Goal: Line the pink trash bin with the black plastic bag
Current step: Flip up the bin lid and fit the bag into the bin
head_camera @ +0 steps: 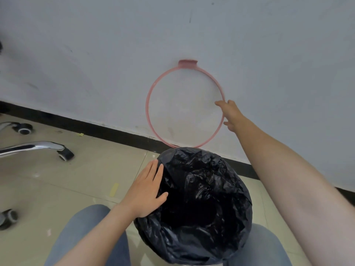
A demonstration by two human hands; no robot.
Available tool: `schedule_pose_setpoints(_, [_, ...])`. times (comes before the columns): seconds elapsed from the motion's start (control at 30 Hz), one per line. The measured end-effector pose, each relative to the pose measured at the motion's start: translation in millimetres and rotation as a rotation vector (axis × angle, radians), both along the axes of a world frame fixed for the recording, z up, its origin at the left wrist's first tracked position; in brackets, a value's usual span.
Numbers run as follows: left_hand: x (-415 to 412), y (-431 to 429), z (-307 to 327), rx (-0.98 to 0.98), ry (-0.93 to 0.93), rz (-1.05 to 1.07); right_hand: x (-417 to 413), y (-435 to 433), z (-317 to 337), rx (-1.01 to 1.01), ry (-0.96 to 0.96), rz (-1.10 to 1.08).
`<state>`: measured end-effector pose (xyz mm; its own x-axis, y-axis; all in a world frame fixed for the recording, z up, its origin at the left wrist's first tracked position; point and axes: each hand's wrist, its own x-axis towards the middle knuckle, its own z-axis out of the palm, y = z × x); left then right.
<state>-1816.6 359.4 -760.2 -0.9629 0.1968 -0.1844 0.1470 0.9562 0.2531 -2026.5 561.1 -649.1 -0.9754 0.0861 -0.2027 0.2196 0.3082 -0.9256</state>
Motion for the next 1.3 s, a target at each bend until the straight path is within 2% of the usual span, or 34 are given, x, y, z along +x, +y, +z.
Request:
schedule_pose_setpoints(0.13, [-4.0, -7.0, 1.1, -0.012, 0.014, 0.017, 4.9, -1.5, 0.2, -0.055, 0.068, -0.065])
schedule_pose_setpoints(0.23, [-1.8, -4.5, -3.0, -0.01, 0.03, 0.022, 23.8, 12.4, 4.8, -0.021, 0.141, 0.004])
schedule_pose_setpoints(0.3, [0.5, -0.3, -3.4, 0.067, 0.084, 0.077, 41.6, 23.4, 15.0, -0.01, 0.223, 0.049])
schedule_pose_setpoints(0.37, [5.3, 3.1, -2.4, 0.28, 0.224, 0.239, 63.4, 33.1, 25.8, -0.024, 0.297, 0.095])
schedule_pose_setpoints(0.43, [13.2, 5.9, -7.6, 0.621, 0.236, 0.503, 91.3, 46.1, 29.8, -0.008, 0.353, 0.167])
schedule_pose_setpoints(0.5, [20.0, 7.2, -15.3, 1.006, 0.012, 0.735, 122.1, 60.0, 30.7, 0.099, 0.428, 0.25])
schedule_pose_setpoints(0.57, [23.7, 4.7, -19.7, 1.373, -0.191, 0.847, 150.5, 70.6, 28.4, 0.204, 0.484, 0.339])
schedule_pose_setpoints(0.6, [24.3, 1.2, -19.1, 1.503, -0.238, 0.853, 164.5, 72.8, 25.0, 0.254, 0.488, 0.403])
schedule_pose_setpoints(0.67, [22.6, -4.9, -12.3, 1.606, -0.287, 0.832, 194.5, 70.4, 9.5, 0.428, 0.485, 0.574])
schedule_pose_setpoints(0.77, [21.8, -4.4, -4.1, 1.619, -0.301, 0.847, 243.2, 61.2, -35.8, 0.85, 0.591, 0.903])
schedule_pose_setpoints(0.83, [20.9, -3.8, -6.3, 1.639, -0.316, 0.883, 270.4, 59.4, -68.6, 1.045, 0.596, 1.023])
schedule_pose_setpoints(0.93, [18.3, -3.8, -12.6, 1.689, -0.329, 0.943, 290.8, 47.7, -100.0, 1.126, 0.577, 1.117])
schedule_pose_setpoints(1.07, [5.3, -0.7, -8.8, 1.685, -0.314, 0.958, 280.4, 42.2, -126.0, 1.135, 0.734, 1.024])
schedule_pose_setpoints(1.1, [1.1, 0.8, -4.2, 1.677, -0.299, 0.943, 276.1, 39.0, -127.8, 1.12, 0.709, 1.01])
schedule_pose_setpoints(1.17, [-8.8, 3.0, 2.5, 1.515, -0.199, 0.902, 265.6, 28.9, -127.9, 1.161, 0.713, 0.961])
schedule_pose_setpoints(1.23, [-19.3, 3.8, 1.6, 1.101, 0.006, 0.806, 246.8, 18.6, -123.9, 1.197, 0.683, 0.86])
schedule_pose_setpoints(1.3, [-23.8, 5.0, -5.0, 0.671, 0.174, 0.612, 221.9, 8.8, -117.2, 1.228, 0.606, 0.732])
